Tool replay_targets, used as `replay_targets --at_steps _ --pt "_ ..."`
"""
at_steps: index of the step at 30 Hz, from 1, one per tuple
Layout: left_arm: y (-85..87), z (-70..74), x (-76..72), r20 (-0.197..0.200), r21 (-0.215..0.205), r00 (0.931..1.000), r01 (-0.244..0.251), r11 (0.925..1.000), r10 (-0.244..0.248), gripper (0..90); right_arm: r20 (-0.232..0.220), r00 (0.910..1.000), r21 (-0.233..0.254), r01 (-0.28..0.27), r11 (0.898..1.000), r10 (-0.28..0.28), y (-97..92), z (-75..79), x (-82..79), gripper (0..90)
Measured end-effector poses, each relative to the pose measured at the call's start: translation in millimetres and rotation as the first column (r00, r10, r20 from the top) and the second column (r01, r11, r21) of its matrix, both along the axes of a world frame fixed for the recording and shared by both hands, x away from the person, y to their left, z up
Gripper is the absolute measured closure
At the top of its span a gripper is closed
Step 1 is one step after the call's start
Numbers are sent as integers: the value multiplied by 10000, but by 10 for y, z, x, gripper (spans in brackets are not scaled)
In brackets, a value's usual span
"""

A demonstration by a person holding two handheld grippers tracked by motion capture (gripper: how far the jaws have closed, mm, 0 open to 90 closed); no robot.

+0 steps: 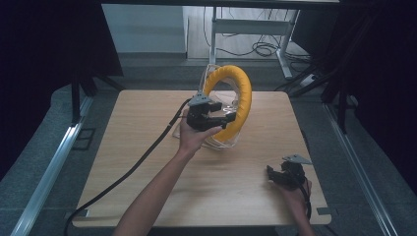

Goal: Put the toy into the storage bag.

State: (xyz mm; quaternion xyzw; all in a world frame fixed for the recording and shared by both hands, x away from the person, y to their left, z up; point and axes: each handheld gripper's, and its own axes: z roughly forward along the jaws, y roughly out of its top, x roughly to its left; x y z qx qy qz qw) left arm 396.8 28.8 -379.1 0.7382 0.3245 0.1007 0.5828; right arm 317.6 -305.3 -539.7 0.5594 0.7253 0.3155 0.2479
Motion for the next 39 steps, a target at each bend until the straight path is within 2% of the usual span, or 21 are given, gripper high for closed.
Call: replay_targets --at_steps 3,4,6,9,12,14,16,19,24,27,33,39 --pt "84 -8 -51 67 16 10000 -13 10000 13 300 12 10000 -18 -15 10000 15 0 0 0 250" --pt "112 -8 -63 13 91 10000 1 10000 -1 301 16 10000 -21 -16 10000 16 0 0 0 250" --pt "145 -3 -104 160 390 9998 -73 9992 66 297 15 10000 -22 -16 10000 16 0 -1 -1 250" --pt "226 7 -164 107 179 9999 9 9998 -11 302 1 10000 -23 8 10000 -8 1 1 0 249" --pt "268 5 -209 155 524 9999 11 9986 -19 301 15 10000 -22 -1 10000 1 1 0 -1 249" --pt "311 -5 -239 64 383 9999 148 9992 -150 304 12 10000 -34 -11 10000 11 0 0 -1 249" --pt "356 -22 -270 73 448 9998 156 9989 -159 304 5 10000 -22 -4 10000 4 1 1 -1 249" --pt "428 -68 -304 -110 267 9996 259 9993 -256 306 4 10000 -18 -7 10000 7 1 1 -1 249" --pt "553 -148 -395 -124 385 9997 202 9991 -197 307 3 10000 -20 -5 10000 5 1 1 -1 249" --pt "646 -214 -451 -349 200 9990 285 9994 -278 307 19 10000 -28 -7 10000 7 1 -1 0 249" --pt "766 -333 -578 -346 558 9992 209 9982 -190 307 -32 10000 -48 8 10000 -9 0 4 -2 249" --pt "849 -447 -680 -600 608 9976 384 9974 -347 306 3 10000 -75 -6 10000 6 -2 3 0 249"
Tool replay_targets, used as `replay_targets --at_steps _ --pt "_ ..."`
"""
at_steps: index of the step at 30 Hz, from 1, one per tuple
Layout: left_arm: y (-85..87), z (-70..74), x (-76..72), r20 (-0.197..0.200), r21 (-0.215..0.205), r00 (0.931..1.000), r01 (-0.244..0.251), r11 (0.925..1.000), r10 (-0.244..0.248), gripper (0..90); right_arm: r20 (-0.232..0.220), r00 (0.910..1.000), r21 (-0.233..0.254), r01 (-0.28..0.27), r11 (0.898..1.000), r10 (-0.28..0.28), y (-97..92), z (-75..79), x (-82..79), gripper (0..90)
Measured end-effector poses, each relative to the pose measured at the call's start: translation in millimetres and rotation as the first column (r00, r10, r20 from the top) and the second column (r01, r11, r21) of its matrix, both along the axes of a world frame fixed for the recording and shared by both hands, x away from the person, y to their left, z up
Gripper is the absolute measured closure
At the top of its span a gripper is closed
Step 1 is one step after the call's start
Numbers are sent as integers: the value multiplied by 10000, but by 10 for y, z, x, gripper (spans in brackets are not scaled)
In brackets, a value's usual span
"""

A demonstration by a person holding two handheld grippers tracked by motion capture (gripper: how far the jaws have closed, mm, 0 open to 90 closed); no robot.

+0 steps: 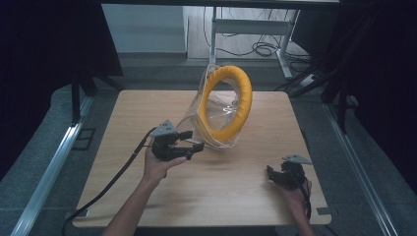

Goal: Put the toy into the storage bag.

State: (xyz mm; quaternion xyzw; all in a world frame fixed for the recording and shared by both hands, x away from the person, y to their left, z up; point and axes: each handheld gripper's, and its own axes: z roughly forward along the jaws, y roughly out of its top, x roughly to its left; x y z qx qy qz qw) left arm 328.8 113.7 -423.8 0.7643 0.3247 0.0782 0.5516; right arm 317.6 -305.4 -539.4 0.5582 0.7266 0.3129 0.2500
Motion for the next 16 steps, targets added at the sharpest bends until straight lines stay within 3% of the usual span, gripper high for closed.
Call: replay_targets --at_steps 8,16 --pt "104 -114 -53 -234 -17 9997 -13 10000 13 307 -4 10000 37 22 10000 -22 3 -1 0 249" --pt "119 -119 -61 -179 38 9998 -9 10000 10 305 -1 10000 38 12 10000 -12 1 -2 0 248"
